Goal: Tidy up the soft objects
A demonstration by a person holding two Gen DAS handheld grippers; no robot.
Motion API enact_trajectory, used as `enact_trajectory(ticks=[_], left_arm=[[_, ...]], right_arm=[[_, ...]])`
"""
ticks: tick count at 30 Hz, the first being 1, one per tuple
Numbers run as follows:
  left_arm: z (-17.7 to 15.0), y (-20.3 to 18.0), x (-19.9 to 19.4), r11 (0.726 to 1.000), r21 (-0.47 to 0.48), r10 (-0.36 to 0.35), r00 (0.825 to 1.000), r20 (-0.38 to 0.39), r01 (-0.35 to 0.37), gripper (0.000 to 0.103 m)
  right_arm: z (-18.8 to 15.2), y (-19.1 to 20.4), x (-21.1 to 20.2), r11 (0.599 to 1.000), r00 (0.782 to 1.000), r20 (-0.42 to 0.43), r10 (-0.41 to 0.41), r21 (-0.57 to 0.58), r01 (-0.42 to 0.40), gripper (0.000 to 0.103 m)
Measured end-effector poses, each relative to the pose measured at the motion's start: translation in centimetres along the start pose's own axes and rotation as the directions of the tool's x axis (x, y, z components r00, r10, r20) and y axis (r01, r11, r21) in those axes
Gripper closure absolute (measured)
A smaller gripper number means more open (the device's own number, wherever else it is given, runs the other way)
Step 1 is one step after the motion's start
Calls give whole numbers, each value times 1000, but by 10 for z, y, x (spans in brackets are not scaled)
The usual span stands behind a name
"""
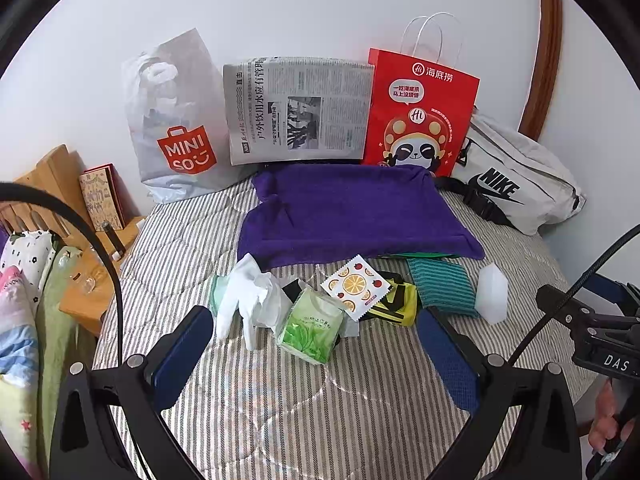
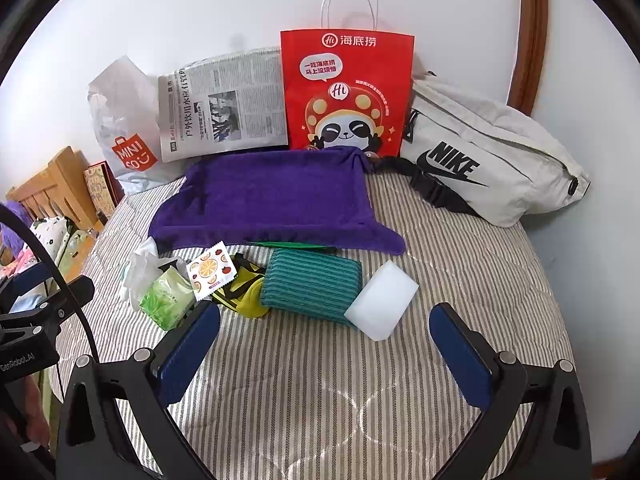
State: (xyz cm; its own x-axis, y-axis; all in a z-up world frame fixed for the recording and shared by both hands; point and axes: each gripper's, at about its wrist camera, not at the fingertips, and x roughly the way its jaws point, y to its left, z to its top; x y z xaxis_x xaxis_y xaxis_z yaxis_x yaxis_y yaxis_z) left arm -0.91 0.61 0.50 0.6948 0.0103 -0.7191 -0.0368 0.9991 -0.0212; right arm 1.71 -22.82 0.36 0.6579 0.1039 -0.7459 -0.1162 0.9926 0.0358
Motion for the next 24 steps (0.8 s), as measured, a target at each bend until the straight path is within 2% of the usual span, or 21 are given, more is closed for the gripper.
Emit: enact_trajectory(ticks=[24], left_arm=[[1, -1, -4, 1000, 0, 0, 1000, 3, 0, 0]], right_arm=[[-1, 0, -4, 1000, 1000, 11, 5, 7, -5, 0]])
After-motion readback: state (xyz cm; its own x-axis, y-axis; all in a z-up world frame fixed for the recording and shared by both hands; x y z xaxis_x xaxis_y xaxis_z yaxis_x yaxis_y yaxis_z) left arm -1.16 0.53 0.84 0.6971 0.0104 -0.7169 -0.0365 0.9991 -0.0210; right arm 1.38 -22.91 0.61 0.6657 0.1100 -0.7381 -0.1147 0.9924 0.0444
